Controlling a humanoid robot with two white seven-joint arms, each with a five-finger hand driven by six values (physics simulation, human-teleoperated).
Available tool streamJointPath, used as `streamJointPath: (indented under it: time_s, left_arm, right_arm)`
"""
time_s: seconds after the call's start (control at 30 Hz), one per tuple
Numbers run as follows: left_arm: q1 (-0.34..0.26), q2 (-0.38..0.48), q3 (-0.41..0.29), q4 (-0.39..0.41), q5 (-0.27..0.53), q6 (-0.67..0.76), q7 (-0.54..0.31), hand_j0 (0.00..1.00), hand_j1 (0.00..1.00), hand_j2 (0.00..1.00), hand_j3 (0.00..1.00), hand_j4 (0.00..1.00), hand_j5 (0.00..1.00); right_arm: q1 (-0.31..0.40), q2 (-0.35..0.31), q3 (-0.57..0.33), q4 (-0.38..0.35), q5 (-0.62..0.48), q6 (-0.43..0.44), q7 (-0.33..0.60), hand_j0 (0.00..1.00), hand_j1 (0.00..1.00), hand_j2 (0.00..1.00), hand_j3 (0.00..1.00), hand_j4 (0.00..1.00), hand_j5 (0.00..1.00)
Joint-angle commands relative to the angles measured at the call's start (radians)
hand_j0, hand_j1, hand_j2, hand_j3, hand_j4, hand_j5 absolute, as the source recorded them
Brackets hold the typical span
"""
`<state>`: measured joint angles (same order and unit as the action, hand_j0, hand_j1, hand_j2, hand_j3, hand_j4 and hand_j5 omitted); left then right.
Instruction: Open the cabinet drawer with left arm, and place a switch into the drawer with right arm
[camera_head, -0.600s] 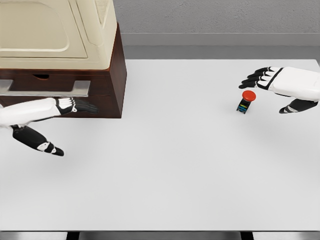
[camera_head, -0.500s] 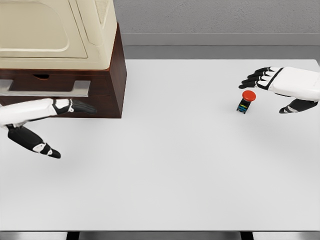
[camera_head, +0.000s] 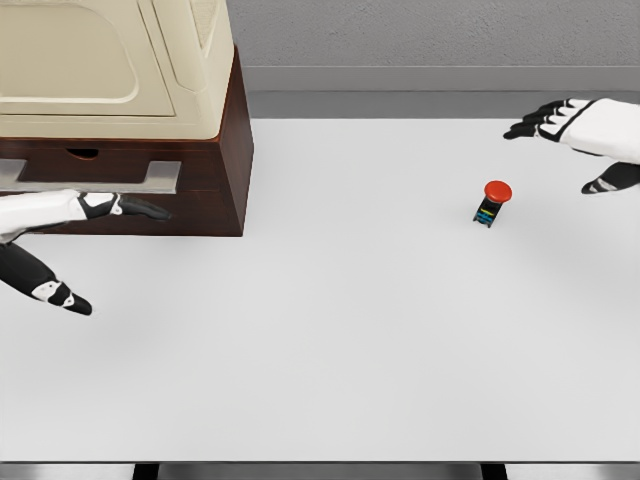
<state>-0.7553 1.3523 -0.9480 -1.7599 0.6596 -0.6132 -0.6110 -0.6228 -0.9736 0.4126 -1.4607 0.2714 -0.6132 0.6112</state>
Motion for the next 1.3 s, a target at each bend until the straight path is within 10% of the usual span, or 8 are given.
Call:
streamJointPath:
  time_s: [0.0,0.37,1.27]
  left_arm:
    - [-0.001,0.019,-0.026,0.000,0.025,0.002,0.000,1.00,1.00,1.00,1.00,1.00,1.00]
    - [-0.139,0.071,-0.032,-0.003,0.028,0.066,0.000,1.00,1.00,1.00,1.00,1.00,1.00]
    - [-0.160,0.079,-0.035,0.000,-0.143,0.460,0.000,1.00,1.00,1.00,1.00,1.00,1.00]
  right_arm:
    - [0.000,0.042,0.038,0.006,0.017,0.002,0.000,1.00,1.00,1.00,1.00,1.00,1.00]
    - [-0.009,0.121,0.055,0.072,0.178,0.002,0.000,1.00,1.00,1.00,1.00,1.00,1.00]
    - [-0.117,0.245,0.180,0.244,0.316,0.002,0.000,1.00,1.00,1.00,1.00,1.00,1.00]
